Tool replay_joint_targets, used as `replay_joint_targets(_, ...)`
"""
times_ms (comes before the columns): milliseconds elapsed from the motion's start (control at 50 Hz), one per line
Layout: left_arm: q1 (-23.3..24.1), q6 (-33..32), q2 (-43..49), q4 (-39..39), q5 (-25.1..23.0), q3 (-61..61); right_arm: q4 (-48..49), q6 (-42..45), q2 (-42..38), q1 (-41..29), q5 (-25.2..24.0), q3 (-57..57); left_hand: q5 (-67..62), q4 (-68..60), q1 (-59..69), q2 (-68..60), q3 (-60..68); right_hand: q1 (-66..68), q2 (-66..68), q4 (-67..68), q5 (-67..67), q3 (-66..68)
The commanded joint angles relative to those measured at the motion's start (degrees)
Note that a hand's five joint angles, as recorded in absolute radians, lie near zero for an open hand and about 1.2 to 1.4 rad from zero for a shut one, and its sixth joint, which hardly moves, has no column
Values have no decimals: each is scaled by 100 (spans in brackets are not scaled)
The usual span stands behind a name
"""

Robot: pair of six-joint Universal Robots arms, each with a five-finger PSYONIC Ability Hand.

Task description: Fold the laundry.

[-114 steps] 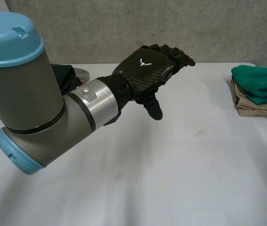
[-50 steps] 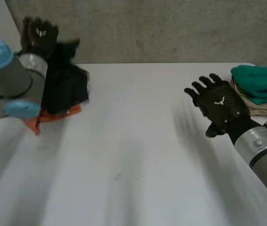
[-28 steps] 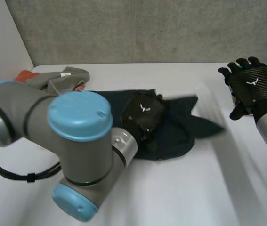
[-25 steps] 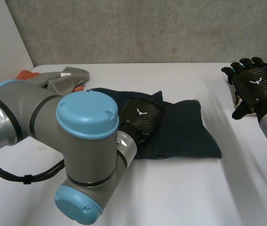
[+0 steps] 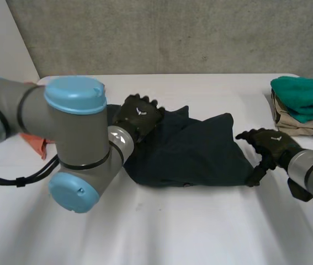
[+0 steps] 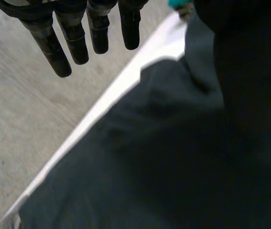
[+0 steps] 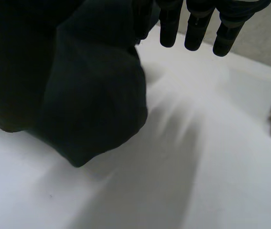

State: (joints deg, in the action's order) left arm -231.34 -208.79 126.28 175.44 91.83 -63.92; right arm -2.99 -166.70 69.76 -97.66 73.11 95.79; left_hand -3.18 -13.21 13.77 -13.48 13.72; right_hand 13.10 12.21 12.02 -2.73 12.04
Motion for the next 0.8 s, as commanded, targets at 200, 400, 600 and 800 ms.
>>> replay_joint_targets(200,-332,-188,661,147,535,230,739,85,107,-219,256,-34,-6682,-6679,6622,-6652,6628,-310,-221,-202,273,-204)
replay_joint_targets(400,-325,-320,-129,2247,1426,1022,739,76,819,-70,265,-280,-6682,-6679,6623,-6652,6628,-310,-221,-202,273,-204)
replay_joint_targets(600,906,-65,-394,2434,-219,30,730,76,1189,554,221,-456,-6682,-6679,6623,-6652,6628,-310,-221,-202,273,-204)
replay_joint_targets(800,1451,-13,345,432,185,-287,730,68,1189,871,142,-368,-2648,-2645,2588,-2618,2594,-310,-221,-202,273,-204)
